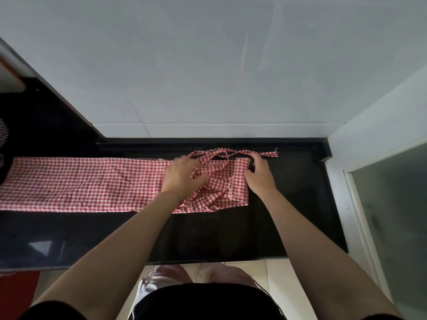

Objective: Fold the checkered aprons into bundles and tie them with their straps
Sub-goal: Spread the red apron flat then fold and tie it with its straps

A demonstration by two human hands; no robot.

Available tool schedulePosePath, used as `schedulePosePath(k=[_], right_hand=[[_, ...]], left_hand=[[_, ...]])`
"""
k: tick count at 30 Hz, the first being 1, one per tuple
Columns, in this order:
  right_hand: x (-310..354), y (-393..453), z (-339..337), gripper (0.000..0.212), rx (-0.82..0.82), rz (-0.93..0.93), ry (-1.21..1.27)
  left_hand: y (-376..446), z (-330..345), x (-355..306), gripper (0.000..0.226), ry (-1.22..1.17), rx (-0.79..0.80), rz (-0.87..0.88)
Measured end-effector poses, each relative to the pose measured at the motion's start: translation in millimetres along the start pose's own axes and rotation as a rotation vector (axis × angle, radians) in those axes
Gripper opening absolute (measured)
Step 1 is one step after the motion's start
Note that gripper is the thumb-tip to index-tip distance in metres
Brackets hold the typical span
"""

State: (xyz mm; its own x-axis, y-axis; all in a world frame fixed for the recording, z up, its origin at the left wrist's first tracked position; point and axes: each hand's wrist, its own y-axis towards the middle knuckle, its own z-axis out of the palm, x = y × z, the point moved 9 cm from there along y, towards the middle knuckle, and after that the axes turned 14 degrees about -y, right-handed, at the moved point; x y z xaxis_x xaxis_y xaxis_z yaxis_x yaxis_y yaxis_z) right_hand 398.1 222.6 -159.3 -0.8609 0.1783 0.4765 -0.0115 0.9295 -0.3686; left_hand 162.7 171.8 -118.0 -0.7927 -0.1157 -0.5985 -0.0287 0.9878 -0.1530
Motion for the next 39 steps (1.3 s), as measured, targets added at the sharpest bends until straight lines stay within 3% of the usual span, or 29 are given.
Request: schedulePosePath(k=[2,3,5,9,14,16,17,21,23,26,28,30,32,34,39], right_hand=[[9,8,-1,0.049,0.039,-0.021,-0.026],[14,11,-1,0.043,0.065,-0.024,-0.062],[22,16,-5,0.027,0.090,-0.022,-0.141],[38,25,-5,0.016,0.100,-0.116,-0.249],[53,33,12,0.010,0.132,-0.256,-0.546],[51,37,18,0.015,0.134,-0.286,-0.610],[47,37,19,0.020,0.119,-0.284,-0.605],[31,31,1,0.032,-0.105,-0.170,-0.491],[29,18,-11,0.026,-0.268,-0.187,-0.503],[33,-9,-7,0.024,-0.414,-0.326,-0.541],[36,-20,14,0.034,-0.391,-0.411,-0.525],[37,-27,40,0.048,-0.217,-0.428,-0.514],[24,-27,65,0.055,-0.046,-0.404,-0.581],[12,-29,75,0.061,-0.021,-0.430,-0.690],[-8,-22,72,0.061,-0.049,-0.424,-0.751]], left_hand=[[-4,36,-11,0.052,0.113,0.326,0.009],[-5,47,-9,0.055,0.160,0.411,-0.022],[-1,49,-5,0.047,0.191,0.419,-0.093],[4,42,-2,0.027,0.322,0.495,-0.089],[0,51,16,0.057,0.403,0.680,-0.197],[1,48,20,0.078,0.379,0.636,-0.297],[4,43,15,0.077,0.362,0.551,-0.289],[16,22,-40,0.034,0.242,0.075,0.066],[11,39,-63,0.037,0.203,0.080,0.230],[2,93,-69,0.070,0.334,0.295,0.327],[0,117,-52,0.084,0.420,0.380,0.318],[0,118,-35,0.090,0.463,0.409,0.294],[1,119,-22,0.088,0.464,0.465,0.282],[0,111,-19,0.078,0.445,0.456,0.298],[1,47,-1,0.050,0.230,-0.027,0.151]])
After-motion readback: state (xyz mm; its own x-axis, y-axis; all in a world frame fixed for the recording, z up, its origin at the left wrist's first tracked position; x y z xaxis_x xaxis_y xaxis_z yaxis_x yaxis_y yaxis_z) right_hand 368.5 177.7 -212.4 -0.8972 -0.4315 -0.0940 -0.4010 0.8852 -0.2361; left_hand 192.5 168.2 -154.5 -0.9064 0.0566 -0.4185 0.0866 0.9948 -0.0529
